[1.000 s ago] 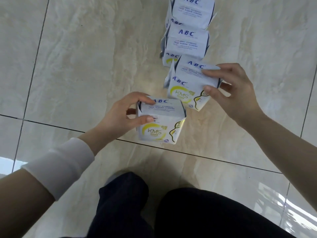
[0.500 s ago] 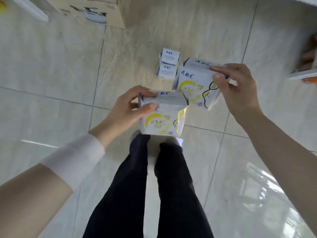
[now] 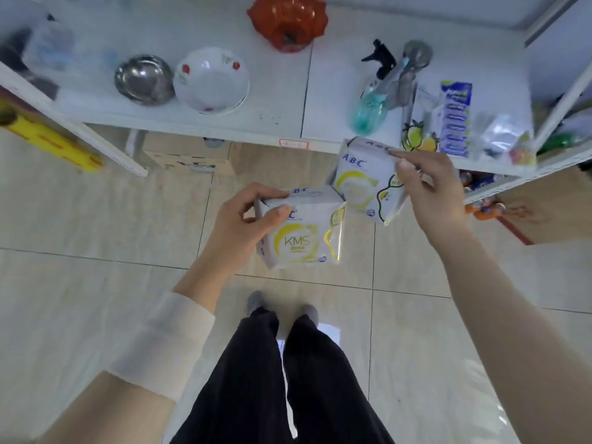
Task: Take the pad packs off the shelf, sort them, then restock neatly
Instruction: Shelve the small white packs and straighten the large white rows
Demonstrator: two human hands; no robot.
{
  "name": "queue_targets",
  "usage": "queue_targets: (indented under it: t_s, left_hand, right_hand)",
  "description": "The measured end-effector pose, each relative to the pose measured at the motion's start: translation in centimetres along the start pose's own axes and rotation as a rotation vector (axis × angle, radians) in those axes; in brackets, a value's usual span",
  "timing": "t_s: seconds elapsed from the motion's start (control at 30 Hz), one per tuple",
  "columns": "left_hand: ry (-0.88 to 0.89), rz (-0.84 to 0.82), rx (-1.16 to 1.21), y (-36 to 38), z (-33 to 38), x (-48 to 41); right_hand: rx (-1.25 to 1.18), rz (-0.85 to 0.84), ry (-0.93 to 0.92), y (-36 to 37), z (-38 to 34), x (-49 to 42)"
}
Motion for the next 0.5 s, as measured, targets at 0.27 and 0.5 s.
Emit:
queue_targets:
  t_s: [0.27, 0.5]
  left_hand:
    - [0.149, -0.002, 0.021, -1.8, 10.4, -2.7]
    - [0.292, -0.058, -0.052, -3.1, 18.9, -7.9]
  right_hand:
    - [-0.027, 0.071, -0.111, -3.8, -9.4, -3.2]
    - [-0.08, 0.201, -0.218, -7.3, -17.0, -8.0]
Point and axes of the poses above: each hand's wrist, its own x-axis away from the middle knuckle, its own y-axis out of the palm, z = x × y, the point moved 7 cm from there along -x, towards the middle knuckle, and after that the axes turned 4 degrees about z, right-handed, at the moved point
